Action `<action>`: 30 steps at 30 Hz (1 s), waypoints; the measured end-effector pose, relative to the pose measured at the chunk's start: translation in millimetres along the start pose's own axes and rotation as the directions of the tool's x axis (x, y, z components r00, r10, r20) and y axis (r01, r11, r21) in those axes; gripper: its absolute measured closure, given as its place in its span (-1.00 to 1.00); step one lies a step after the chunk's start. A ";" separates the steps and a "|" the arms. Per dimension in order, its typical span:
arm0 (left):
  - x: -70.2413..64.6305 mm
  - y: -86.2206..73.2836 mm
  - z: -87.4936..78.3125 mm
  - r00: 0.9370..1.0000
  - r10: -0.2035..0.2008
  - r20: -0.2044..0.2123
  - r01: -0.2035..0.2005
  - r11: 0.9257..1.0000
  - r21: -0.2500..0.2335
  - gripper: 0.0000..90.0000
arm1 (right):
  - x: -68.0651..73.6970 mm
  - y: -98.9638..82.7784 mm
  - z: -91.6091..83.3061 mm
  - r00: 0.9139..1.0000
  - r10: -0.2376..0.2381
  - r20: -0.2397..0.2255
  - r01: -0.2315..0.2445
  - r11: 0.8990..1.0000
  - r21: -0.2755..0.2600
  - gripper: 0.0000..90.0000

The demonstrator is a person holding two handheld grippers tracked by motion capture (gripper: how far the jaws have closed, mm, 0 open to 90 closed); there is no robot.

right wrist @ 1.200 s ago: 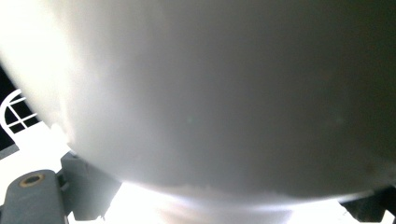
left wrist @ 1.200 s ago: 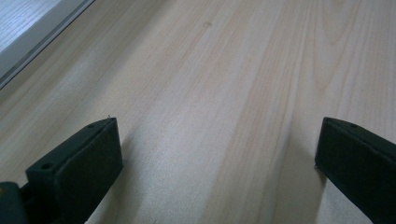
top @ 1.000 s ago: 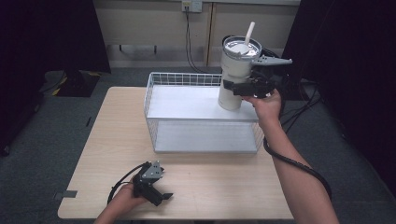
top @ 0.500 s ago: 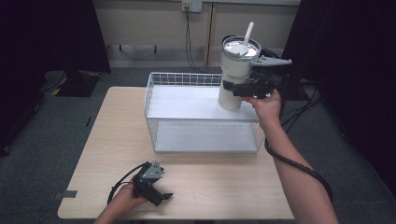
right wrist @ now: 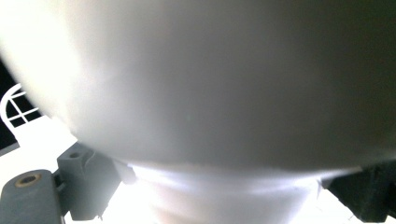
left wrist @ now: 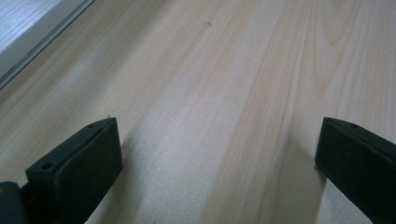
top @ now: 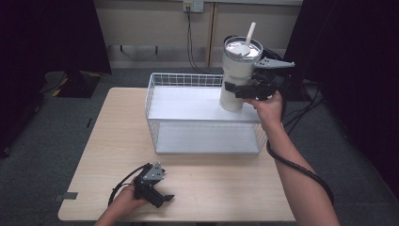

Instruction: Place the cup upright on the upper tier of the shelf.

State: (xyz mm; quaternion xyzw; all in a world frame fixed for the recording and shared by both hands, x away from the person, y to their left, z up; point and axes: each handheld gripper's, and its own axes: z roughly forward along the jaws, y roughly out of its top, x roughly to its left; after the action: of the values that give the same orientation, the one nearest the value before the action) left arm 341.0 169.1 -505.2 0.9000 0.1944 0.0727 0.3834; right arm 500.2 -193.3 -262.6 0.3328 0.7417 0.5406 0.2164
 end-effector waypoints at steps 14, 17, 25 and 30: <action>0.0 0.0 0.0 1.000 0.000 0.000 0.000 1.000 0.000 -1.00 | 0.0 -2.8 0.0 1.000 -0.018 0.003 0.018 1.000 0.026 -0.81; 0.0 0.0 0.0 1.000 0.000 0.000 0.000 1.000 0.000 -1.00 | 0.1 -2.9 -0.8 1.000 -0.023 0.003 0.023 0.999 0.026 -0.80; 0.0 0.0 0.0 1.000 0.000 0.000 0.000 1.000 0.000 -1.00 | 0.5 -4.2 -5.1 1.000 -0.026 0.005 0.025 0.999 0.031 -0.79; 0.0 0.0 0.0 1.000 0.000 0.000 0.000 1.000 0.000 -1.00 | 0.6 -5.2 -10.1 1.000 -0.029 0.009 0.028 0.999 0.033 -0.80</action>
State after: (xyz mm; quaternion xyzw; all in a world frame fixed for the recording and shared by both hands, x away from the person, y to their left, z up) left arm 341.0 169.1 -505.2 0.9000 0.1943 0.0726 0.3833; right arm 491.6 -200.5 -264.2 0.3284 0.7541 0.5236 0.2221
